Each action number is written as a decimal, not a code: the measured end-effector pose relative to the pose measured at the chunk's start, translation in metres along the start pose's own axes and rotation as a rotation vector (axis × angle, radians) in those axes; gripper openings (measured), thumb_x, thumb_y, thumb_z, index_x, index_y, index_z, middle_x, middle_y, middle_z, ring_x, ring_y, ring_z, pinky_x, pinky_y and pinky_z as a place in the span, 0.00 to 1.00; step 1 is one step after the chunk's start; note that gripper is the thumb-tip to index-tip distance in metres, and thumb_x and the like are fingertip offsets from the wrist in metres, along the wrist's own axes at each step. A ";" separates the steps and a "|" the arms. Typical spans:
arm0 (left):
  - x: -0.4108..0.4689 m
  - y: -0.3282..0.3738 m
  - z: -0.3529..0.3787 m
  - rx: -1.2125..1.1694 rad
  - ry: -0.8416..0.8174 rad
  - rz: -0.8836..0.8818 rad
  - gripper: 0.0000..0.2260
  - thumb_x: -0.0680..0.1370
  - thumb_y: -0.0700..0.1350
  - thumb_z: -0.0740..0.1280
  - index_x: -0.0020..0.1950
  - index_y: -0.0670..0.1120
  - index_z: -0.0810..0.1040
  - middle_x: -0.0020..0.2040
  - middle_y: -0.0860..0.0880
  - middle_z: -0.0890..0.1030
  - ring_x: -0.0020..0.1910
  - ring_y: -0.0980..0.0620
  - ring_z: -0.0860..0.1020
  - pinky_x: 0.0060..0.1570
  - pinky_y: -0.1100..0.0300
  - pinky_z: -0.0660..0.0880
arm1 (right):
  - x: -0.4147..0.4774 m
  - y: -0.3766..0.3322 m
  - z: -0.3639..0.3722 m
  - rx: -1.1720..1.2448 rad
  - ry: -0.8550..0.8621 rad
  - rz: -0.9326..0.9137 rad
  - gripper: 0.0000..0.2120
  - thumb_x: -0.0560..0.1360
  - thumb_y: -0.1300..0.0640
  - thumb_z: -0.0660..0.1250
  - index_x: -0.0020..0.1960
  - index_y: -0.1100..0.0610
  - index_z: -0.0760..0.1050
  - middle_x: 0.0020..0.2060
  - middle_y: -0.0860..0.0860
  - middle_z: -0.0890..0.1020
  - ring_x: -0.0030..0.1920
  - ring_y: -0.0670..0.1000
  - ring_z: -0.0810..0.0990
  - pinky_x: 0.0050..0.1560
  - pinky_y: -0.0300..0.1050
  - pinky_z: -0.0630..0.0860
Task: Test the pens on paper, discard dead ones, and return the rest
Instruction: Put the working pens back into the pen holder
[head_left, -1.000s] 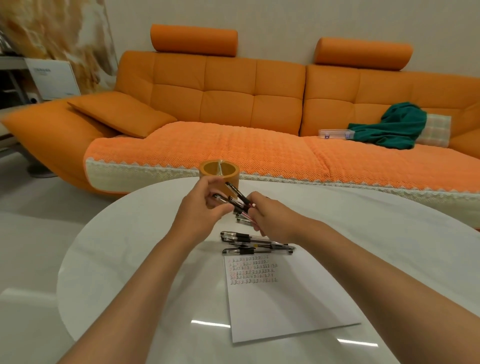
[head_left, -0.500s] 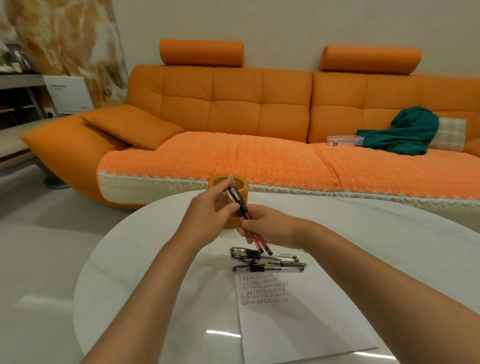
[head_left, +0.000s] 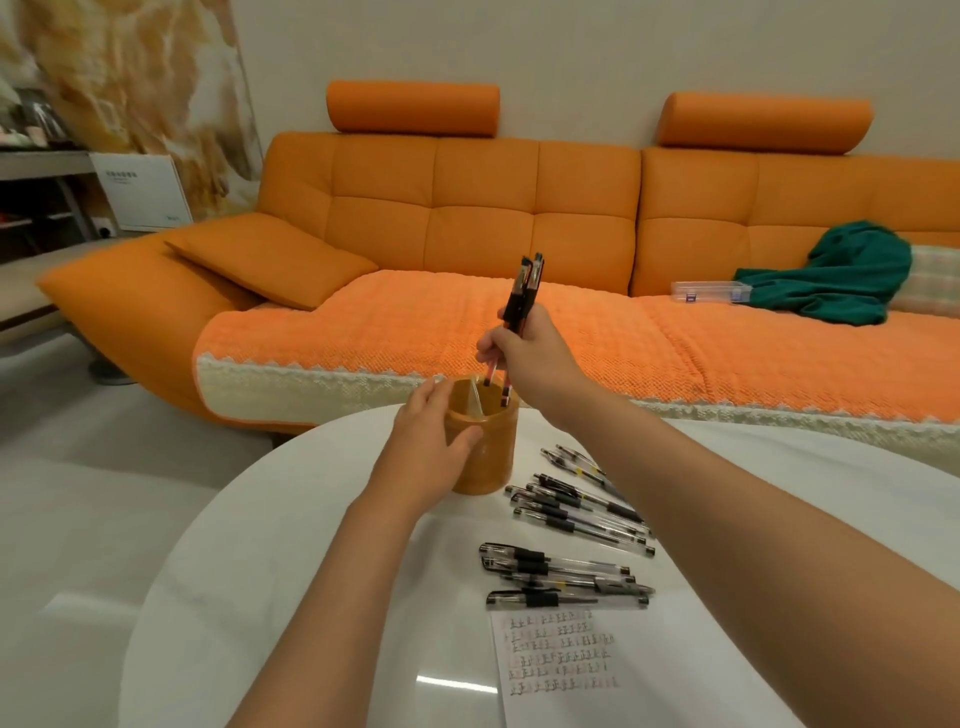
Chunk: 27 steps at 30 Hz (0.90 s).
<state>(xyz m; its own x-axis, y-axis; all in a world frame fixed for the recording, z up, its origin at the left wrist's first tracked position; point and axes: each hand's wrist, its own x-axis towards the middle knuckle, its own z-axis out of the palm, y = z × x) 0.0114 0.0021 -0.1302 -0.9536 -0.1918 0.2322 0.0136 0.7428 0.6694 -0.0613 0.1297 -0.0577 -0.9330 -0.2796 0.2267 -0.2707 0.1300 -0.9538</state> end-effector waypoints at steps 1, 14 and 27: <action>0.002 -0.001 0.002 -0.020 -0.002 0.002 0.32 0.81 0.54 0.66 0.81 0.52 0.56 0.81 0.53 0.54 0.79 0.50 0.55 0.74 0.51 0.59 | 0.004 0.004 0.005 -0.006 0.021 0.001 0.06 0.83 0.63 0.58 0.59 0.57 0.65 0.44 0.55 0.80 0.43 0.53 0.79 0.42 0.46 0.72; 0.005 -0.013 0.006 -0.054 0.040 0.021 0.32 0.79 0.54 0.68 0.80 0.52 0.60 0.77 0.54 0.60 0.75 0.52 0.62 0.71 0.54 0.65 | 0.009 0.041 0.014 -0.150 0.151 0.160 0.05 0.84 0.55 0.56 0.58 0.54 0.67 0.51 0.52 0.81 0.45 0.52 0.77 0.43 0.49 0.75; -0.001 -0.012 0.009 0.014 0.039 0.064 0.31 0.82 0.53 0.64 0.82 0.49 0.55 0.80 0.53 0.54 0.78 0.51 0.56 0.73 0.55 0.60 | -0.002 0.055 0.005 -0.287 0.040 0.100 0.22 0.78 0.52 0.69 0.69 0.54 0.67 0.58 0.50 0.76 0.54 0.53 0.77 0.51 0.48 0.76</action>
<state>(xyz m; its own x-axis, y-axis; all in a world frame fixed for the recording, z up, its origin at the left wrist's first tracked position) 0.0100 -0.0014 -0.1450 -0.9386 -0.1680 0.3014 0.0699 0.7629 0.6427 -0.0731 0.1331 -0.1113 -0.9654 -0.2150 0.1478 -0.2280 0.4197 -0.8785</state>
